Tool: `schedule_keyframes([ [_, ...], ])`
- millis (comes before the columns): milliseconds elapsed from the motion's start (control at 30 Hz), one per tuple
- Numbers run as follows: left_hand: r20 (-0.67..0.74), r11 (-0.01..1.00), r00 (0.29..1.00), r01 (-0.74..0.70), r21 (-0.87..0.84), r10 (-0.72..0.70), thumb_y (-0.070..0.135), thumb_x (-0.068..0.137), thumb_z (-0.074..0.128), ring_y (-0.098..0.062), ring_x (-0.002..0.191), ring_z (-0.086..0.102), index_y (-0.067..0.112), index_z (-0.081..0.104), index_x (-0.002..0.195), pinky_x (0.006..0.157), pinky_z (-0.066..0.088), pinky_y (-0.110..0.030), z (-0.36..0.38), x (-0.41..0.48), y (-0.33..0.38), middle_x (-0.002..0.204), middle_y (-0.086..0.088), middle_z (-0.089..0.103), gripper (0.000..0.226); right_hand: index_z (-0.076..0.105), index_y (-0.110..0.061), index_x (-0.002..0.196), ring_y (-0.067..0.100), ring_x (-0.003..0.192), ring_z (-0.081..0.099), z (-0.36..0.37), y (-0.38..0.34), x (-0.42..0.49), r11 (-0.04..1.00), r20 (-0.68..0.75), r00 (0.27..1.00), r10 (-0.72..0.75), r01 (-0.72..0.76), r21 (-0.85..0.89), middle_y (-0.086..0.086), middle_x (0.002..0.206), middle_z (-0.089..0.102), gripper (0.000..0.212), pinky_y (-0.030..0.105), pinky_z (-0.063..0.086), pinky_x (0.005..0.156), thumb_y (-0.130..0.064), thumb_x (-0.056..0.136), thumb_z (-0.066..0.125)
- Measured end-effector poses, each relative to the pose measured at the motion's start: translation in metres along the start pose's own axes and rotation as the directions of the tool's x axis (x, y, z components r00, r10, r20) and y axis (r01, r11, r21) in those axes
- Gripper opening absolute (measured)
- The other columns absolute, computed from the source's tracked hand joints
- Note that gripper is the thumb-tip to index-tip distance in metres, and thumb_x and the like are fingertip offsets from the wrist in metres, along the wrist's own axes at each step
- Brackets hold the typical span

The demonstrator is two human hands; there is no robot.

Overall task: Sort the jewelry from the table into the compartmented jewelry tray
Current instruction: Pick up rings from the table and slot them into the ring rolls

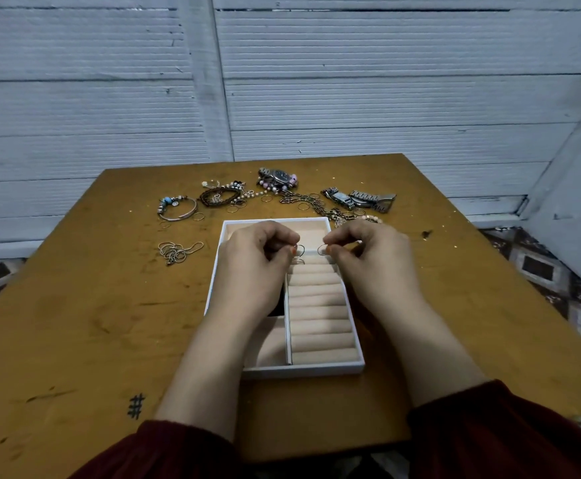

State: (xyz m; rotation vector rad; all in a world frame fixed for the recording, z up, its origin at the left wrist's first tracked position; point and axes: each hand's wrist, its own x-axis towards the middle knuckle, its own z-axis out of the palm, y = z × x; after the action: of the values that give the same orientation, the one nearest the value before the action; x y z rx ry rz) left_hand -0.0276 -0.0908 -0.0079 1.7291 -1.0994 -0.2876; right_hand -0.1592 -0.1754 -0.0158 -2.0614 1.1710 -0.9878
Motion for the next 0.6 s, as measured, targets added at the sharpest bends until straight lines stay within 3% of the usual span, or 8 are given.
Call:
schedule_keyframes([
  [167, 0.002, 1.0, 1.0, 0.012, 0.016, -0.012, 0.002, 0.084, 0.064, 0.007, 0.064, 0.057, 0.023, 0.07, 0.083, 0.061, 0.042, -0.005, -0.0025, 0.0008, -0.001, 0.072, 0.012, 0.065, 0.021, 0.067, -0.03, 0.078, 0.008, 0.065, 0.063, 0.0044, 0.0001, 0.0005, 0.997, 0.029, 0.998, -0.053, 0.055, -0.053, -0.012, 0.072, 0.067, 0.012, 0.035, 0.054, 0.069, -0.019, 0.079, 0.07],
  [600, 0.032, 1.0, 0.999, -0.004, -0.029, 0.005, 0.0, 0.084, 0.063, -0.001, 0.071, 0.063, 0.021, 0.07, 0.084, 0.065, 0.047, -0.009, -0.0059, -0.0027, -0.0021, 0.077, 0.007, 0.069, 0.022, 0.07, -0.031, 0.081, 0.005, 0.07, 0.059, 0.0018, -0.005, -0.0018, 0.976, 0.119, 0.991, -0.063, 0.086, -0.198, -0.015, 0.074, 0.062, 0.016, 0.026, 0.049, 0.065, -0.018, 0.08, 0.061],
])
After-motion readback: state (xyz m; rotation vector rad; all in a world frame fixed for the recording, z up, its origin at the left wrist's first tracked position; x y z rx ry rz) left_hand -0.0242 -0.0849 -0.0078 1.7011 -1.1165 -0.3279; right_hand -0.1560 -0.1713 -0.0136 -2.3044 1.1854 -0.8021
